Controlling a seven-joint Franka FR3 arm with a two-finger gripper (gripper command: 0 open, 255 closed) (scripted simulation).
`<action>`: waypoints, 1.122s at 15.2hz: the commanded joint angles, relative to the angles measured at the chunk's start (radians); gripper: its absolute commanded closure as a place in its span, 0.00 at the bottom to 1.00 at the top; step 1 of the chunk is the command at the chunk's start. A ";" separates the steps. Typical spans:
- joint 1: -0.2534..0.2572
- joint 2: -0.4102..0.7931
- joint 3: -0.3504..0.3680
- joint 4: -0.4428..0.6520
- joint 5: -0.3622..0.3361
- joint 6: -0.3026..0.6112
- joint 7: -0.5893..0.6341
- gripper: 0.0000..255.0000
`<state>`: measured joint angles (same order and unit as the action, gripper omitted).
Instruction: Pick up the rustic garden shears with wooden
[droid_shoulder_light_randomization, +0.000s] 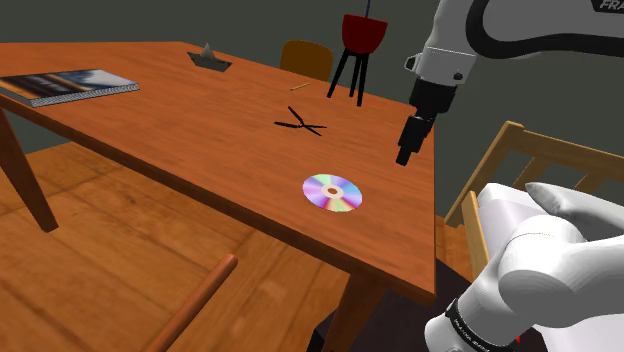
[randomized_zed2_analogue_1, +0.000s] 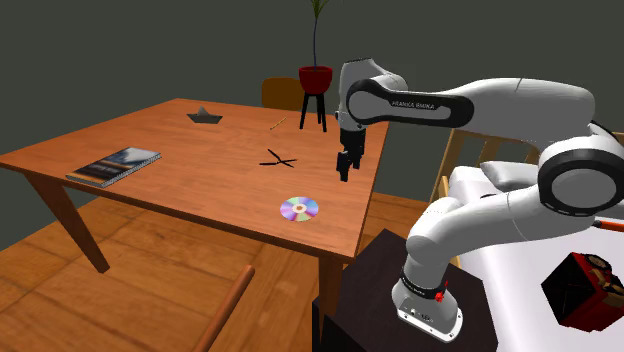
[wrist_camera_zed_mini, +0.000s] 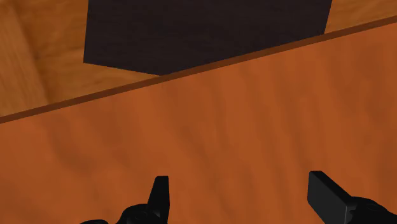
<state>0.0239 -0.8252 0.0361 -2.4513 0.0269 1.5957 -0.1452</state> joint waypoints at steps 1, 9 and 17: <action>0.000 0.000 0.000 0.000 0.000 0.000 0.000 0.00; 0.023 0.332 0.005 0.236 -0.013 0.103 -0.068 0.00; 0.044 0.648 0.023 0.545 -0.028 0.118 -0.125 0.00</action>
<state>0.0653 -0.2253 0.0557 -1.9605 0.0007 1.7196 -0.2641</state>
